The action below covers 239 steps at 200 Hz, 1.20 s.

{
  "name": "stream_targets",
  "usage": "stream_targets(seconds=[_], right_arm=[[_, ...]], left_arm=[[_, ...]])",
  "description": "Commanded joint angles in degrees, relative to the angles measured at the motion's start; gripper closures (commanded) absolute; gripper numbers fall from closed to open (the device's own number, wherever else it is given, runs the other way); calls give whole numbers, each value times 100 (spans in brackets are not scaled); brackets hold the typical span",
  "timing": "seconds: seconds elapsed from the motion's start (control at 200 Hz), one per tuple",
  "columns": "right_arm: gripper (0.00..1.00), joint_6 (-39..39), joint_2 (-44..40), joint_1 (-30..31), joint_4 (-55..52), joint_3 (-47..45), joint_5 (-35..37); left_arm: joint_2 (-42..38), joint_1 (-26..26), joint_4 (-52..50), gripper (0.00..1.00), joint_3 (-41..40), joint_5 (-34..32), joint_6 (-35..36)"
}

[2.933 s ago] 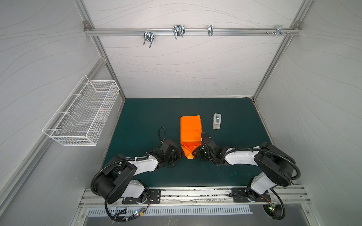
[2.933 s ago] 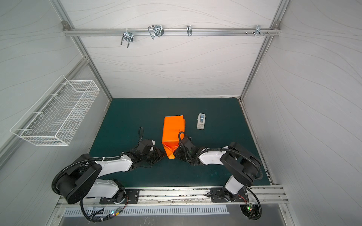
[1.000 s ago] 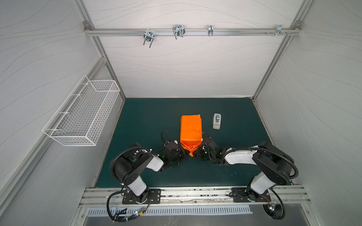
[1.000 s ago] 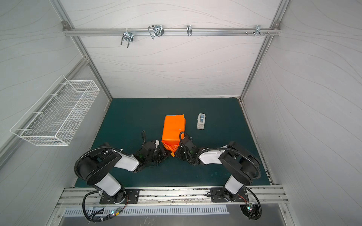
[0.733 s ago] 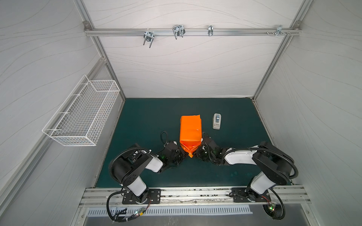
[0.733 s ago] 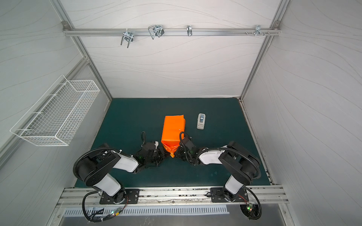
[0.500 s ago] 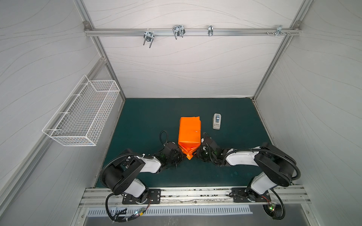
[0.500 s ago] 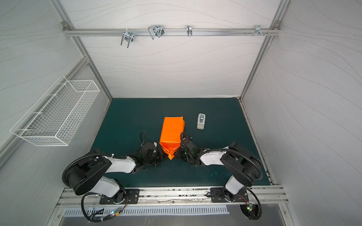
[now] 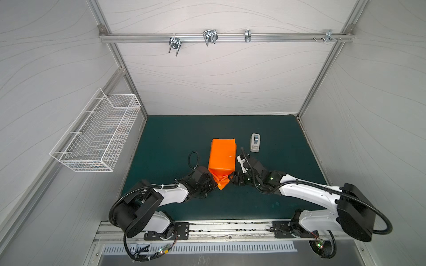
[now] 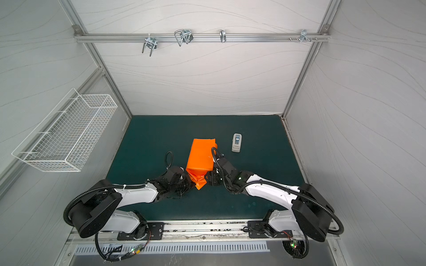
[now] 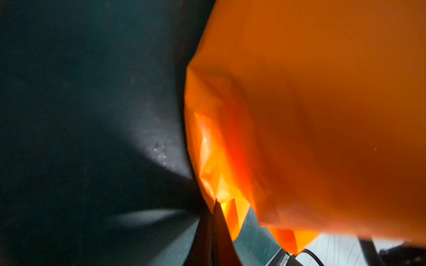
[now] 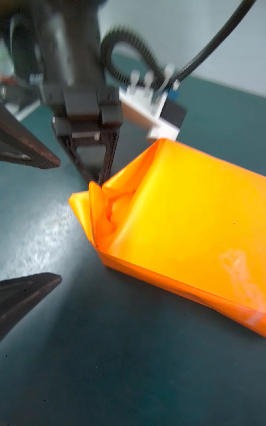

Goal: Wrap a gift box in wrapping paper
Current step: Fifth fold the wrapping paper around the gift box.

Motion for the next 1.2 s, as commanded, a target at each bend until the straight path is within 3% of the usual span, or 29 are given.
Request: stream_targets(seconds=[0.0, 0.235, 0.52, 0.68, 1.19], right_arm=[[25, -1452, 425, 265, -1062, 181, 577], [25, -2092, 312, 896, -516, 1, 1694], [20, -3604, -4, 929, 286, -24, 1366], [17, -4672, 238, 914, 704, 28, 1254], [15, -6021, 1387, 902, 734, 979, 1064]], left_arm=[[-365, 41, -434, 100, 201, -196, 228], [-1101, 474, -1118, 100, 102, -114, 577], [-924, 811, -1022, 100, 55, 236, 793], [-1012, 864, -942, 100, -114, 236, 754], [-1104, 886, -844, 100, -262, 334, 722]])
